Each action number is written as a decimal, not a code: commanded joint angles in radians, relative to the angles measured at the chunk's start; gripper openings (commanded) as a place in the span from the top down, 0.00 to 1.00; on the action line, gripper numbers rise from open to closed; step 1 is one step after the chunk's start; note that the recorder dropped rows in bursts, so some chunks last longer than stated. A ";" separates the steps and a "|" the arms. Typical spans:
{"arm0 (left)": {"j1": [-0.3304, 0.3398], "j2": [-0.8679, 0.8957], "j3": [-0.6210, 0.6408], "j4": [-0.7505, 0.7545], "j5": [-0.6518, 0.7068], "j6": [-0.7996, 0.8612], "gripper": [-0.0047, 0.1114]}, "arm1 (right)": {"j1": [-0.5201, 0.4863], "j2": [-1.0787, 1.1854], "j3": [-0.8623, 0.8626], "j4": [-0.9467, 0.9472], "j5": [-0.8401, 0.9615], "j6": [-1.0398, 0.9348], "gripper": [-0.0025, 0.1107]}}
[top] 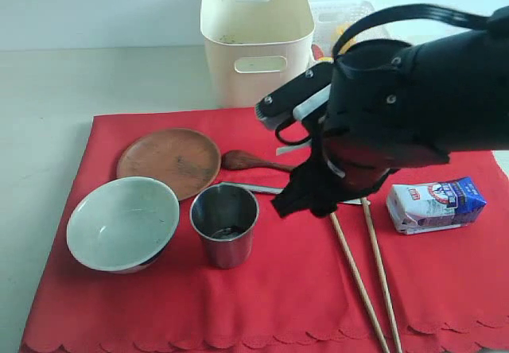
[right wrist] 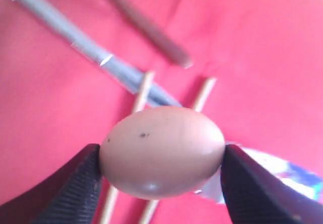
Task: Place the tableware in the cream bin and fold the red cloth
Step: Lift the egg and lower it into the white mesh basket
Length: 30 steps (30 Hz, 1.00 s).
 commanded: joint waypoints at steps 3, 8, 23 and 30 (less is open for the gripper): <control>0.001 -0.006 -0.001 -0.006 -0.002 -0.004 0.94 | -0.134 -0.033 0.000 -0.114 -0.018 0.047 0.98; 0.001 -0.006 -0.001 -0.006 -0.002 -0.004 0.94 | -0.271 -0.033 0.000 -0.116 -0.245 0.047 0.98; 0.001 -0.006 -0.001 -0.006 -0.002 -0.004 0.94 | -0.578 0.153 -0.219 -0.110 -0.493 0.063 0.98; 0.001 -0.006 -0.001 -0.006 -0.002 -0.004 0.94 | -0.601 0.324 -0.388 -0.116 -0.513 0.063 0.98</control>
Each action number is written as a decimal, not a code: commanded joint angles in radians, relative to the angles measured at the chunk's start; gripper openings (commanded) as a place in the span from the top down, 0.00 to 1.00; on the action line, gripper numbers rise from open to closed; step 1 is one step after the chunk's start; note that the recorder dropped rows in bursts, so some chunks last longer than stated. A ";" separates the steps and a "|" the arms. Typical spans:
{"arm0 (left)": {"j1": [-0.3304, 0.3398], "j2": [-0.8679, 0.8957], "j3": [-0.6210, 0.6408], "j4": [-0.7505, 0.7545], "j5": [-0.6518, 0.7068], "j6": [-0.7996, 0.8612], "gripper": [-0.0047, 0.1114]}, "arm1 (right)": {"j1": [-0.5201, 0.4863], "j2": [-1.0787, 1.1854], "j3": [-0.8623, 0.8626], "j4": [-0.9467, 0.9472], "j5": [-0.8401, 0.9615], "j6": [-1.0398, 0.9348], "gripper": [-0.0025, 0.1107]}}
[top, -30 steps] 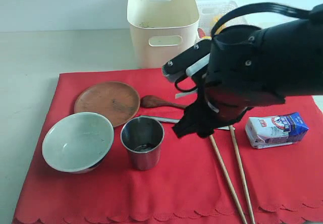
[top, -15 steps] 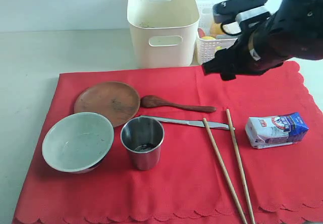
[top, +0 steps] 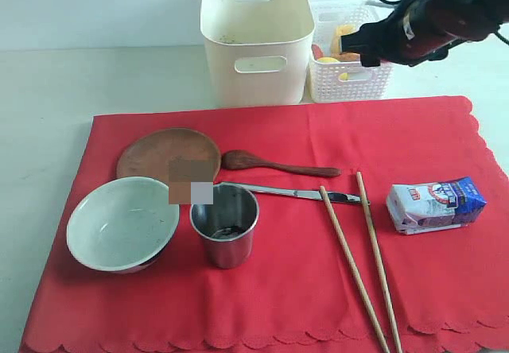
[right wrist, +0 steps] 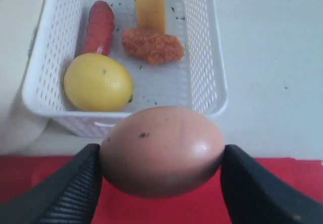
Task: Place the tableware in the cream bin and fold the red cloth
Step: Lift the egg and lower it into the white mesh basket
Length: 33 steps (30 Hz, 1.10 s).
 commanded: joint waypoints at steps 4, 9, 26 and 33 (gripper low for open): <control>0.001 -0.006 -0.001 -0.006 -0.002 -0.004 0.94 | -0.015 0.178 -0.194 -0.021 -0.056 0.002 0.98; 0.001 -0.006 -0.001 -0.006 -0.002 -0.004 0.94 | -0.015 0.279 -0.329 -0.024 -0.020 0.002 0.98; 0.001 -0.006 -0.001 -0.006 -0.002 -0.004 0.94 | -0.012 0.342 -0.385 -0.008 0.025 0.041 0.68; 0.001 -0.006 -0.001 -0.006 -0.002 -0.004 0.94 | -0.012 0.338 -0.385 -0.008 0.007 0.059 0.40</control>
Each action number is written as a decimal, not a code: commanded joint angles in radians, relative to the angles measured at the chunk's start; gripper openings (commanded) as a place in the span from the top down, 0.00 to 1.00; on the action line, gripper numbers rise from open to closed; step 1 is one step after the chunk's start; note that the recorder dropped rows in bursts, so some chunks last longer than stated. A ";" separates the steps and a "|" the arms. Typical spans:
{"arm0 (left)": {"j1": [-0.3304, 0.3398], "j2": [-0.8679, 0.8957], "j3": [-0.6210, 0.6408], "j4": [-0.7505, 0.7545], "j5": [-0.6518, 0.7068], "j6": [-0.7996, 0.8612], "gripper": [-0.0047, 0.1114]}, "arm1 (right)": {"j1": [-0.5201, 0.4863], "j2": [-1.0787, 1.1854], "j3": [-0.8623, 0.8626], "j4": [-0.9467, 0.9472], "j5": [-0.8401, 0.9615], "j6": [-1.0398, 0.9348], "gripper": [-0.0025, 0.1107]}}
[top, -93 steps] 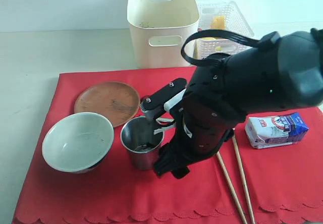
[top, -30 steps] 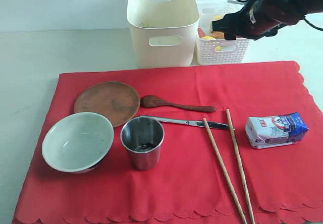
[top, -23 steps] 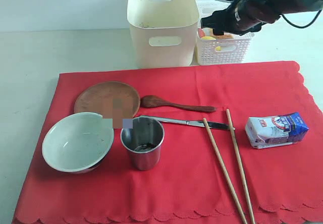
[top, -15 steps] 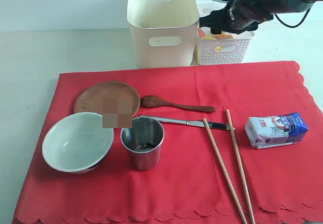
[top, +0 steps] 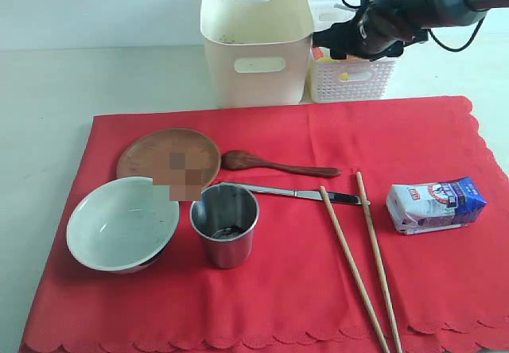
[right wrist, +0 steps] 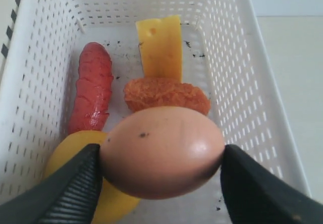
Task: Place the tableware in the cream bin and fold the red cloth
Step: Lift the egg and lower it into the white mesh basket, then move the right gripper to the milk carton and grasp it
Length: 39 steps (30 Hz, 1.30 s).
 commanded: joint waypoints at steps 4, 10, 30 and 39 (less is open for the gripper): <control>0.001 -0.006 -0.001 -0.006 -0.002 -0.004 0.94 | -0.004 -0.028 -0.008 -0.003 -0.016 0.010 0.32; 0.001 -0.006 -0.001 -0.006 -0.002 -0.004 0.94 | -0.004 -0.105 -0.008 -0.012 0.043 0.008 0.32; 0.001 -0.006 -0.001 -0.006 -0.002 -0.004 0.94 | -0.004 -0.397 -0.008 0.378 0.635 -0.614 0.98; 0.001 -0.006 -0.001 -0.006 -0.002 -0.004 0.94 | -0.004 -0.563 0.118 0.496 0.658 -0.728 0.98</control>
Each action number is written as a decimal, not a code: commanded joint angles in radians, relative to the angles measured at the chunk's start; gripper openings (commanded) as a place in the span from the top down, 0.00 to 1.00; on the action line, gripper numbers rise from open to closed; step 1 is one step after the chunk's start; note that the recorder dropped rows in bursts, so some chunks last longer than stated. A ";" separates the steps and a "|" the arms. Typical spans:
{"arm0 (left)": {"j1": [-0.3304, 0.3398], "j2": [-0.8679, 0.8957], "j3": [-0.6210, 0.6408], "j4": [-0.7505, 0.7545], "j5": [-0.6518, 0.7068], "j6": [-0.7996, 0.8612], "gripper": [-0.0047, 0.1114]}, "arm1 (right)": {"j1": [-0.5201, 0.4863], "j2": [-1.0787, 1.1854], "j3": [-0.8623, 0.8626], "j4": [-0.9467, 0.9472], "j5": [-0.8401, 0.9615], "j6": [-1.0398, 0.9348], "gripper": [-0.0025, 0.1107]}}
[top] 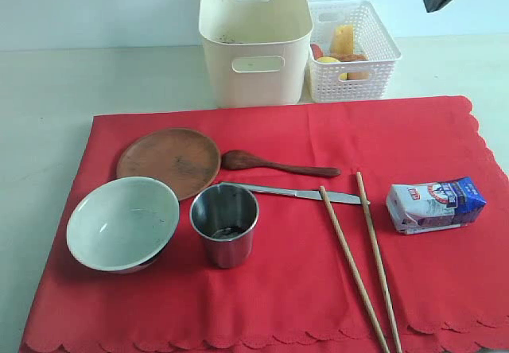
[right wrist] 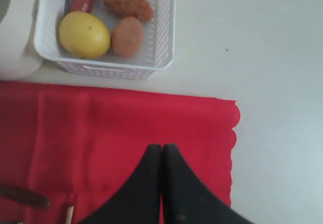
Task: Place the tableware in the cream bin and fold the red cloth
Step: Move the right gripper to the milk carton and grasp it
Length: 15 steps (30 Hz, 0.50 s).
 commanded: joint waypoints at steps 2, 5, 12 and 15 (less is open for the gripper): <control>0.001 -0.006 -0.001 -0.006 -0.002 -0.004 0.94 | -0.004 -0.115 0.166 0.021 0.005 -0.066 0.98; 0.001 -0.006 -0.001 -0.006 -0.002 -0.004 0.94 | -0.004 -0.158 0.285 0.067 -0.005 -0.117 0.98; 0.001 -0.006 -0.001 -0.006 -0.002 -0.004 0.94 | -0.004 -0.222 0.537 0.210 -0.060 -0.241 0.98; 0.001 -0.006 -0.001 -0.006 -0.002 -0.004 0.94 | 0.002 -0.244 0.601 0.255 -0.068 -0.315 0.98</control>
